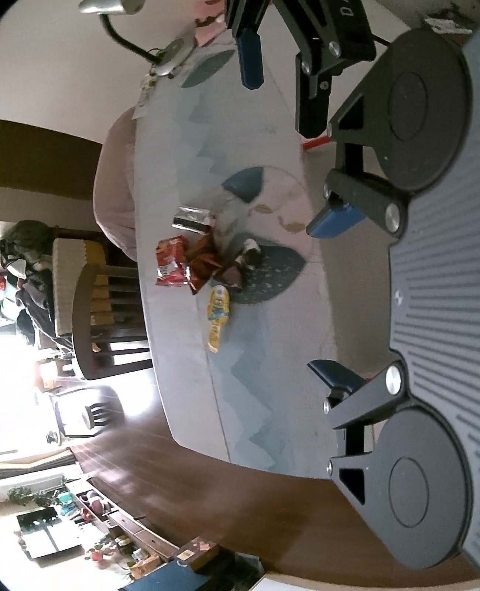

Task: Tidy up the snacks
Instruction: 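Lift both tools out of the box and move to the snack pile, then grasp the silver bar with the right tool while the left tool grasps the red-brown bag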

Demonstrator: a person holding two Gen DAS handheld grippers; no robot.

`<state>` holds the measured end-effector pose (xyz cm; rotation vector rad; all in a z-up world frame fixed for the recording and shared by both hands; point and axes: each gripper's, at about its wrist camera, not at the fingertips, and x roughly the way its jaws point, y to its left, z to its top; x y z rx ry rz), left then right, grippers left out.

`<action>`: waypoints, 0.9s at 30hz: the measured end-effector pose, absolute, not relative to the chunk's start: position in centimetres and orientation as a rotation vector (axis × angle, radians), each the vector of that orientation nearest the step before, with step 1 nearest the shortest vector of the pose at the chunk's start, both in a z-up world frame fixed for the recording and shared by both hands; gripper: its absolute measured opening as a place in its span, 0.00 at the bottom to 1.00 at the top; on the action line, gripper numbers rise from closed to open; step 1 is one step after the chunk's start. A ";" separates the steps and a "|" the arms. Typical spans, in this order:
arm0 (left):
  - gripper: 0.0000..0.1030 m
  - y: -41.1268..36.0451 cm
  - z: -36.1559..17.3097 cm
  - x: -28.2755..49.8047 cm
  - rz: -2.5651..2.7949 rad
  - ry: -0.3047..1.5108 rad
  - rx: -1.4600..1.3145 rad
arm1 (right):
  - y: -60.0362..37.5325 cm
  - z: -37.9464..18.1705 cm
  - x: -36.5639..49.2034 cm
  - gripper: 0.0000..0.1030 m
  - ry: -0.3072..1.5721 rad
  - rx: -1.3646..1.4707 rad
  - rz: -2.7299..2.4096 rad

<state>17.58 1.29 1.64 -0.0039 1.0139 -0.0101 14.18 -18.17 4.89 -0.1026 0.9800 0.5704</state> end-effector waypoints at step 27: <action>0.82 -1.2 -3.9 37.8 0.112 1.165 -0.153 | -21.5 -1.2 35.8 0.99 1.081 -0.079 0.371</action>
